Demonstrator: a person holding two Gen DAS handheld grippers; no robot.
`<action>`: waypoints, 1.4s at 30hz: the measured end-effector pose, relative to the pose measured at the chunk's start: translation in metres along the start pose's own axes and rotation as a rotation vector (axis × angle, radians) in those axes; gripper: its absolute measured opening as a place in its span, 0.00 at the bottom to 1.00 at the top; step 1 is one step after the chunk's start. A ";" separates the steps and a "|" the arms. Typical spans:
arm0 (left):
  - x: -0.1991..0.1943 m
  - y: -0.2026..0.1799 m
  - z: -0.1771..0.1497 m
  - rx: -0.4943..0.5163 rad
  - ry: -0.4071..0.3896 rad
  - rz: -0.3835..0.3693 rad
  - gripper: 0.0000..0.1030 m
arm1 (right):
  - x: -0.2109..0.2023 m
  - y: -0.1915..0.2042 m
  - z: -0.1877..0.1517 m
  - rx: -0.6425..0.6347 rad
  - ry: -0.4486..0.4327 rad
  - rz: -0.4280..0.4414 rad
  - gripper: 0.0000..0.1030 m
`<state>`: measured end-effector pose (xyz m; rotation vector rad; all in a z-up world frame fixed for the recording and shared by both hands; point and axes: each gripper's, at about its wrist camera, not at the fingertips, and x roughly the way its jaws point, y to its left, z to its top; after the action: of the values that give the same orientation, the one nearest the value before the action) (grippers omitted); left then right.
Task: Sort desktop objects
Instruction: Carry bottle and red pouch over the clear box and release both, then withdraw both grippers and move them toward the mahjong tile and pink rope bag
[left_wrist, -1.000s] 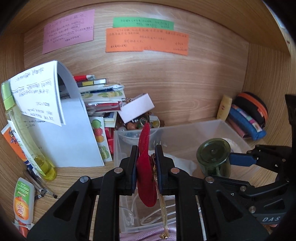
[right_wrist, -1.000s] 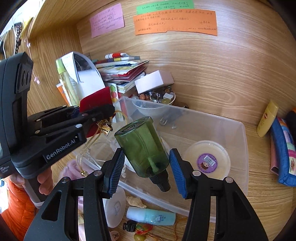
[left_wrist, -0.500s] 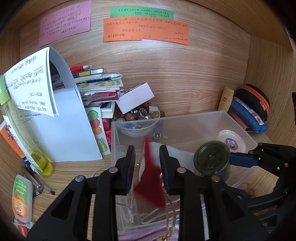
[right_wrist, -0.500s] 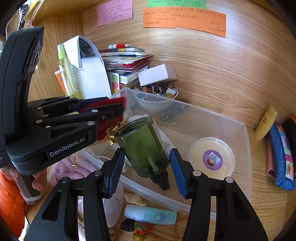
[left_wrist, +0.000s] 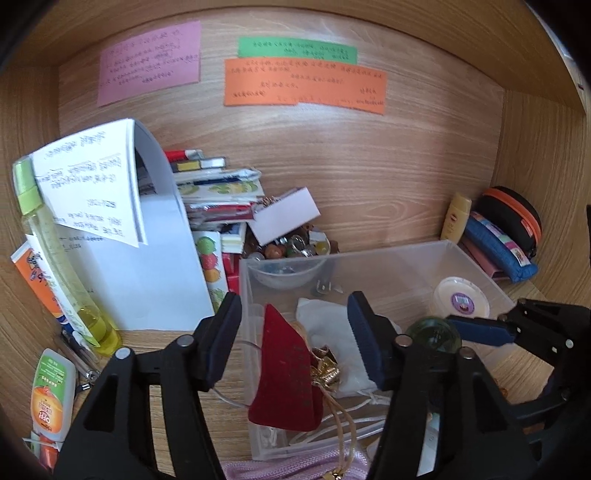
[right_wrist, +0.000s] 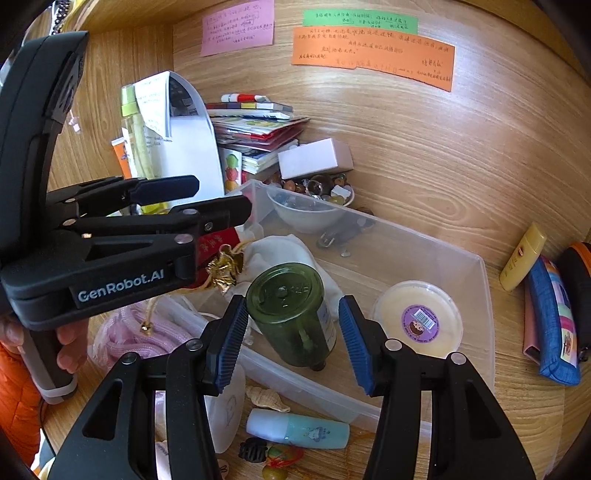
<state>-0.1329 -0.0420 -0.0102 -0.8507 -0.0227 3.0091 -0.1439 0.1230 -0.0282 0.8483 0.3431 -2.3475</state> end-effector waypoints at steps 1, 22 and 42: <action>-0.001 0.001 0.001 -0.002 -0.009 0.007 0.59 | -0.001 0.001 0.000 -0.001 -0.005 0.002 0.47; -0.004 0.012 0.002 -0.068 -0.035 0.054 0.94 | -0.020 -0.023 0.006 0.120 -0.060 0.024 0.84; -0.064 0.018 -0.013 -0.039 -0.046 0.014 0.98 | -0.085 -0.063 -0.059 0.095 -0.077 -0.160 0.95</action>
<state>-0.0711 -0.0607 0.0119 -0.7882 -0.0760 3.0505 -0.1030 0.2364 -0.0159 0.7981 0.2790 -2.5549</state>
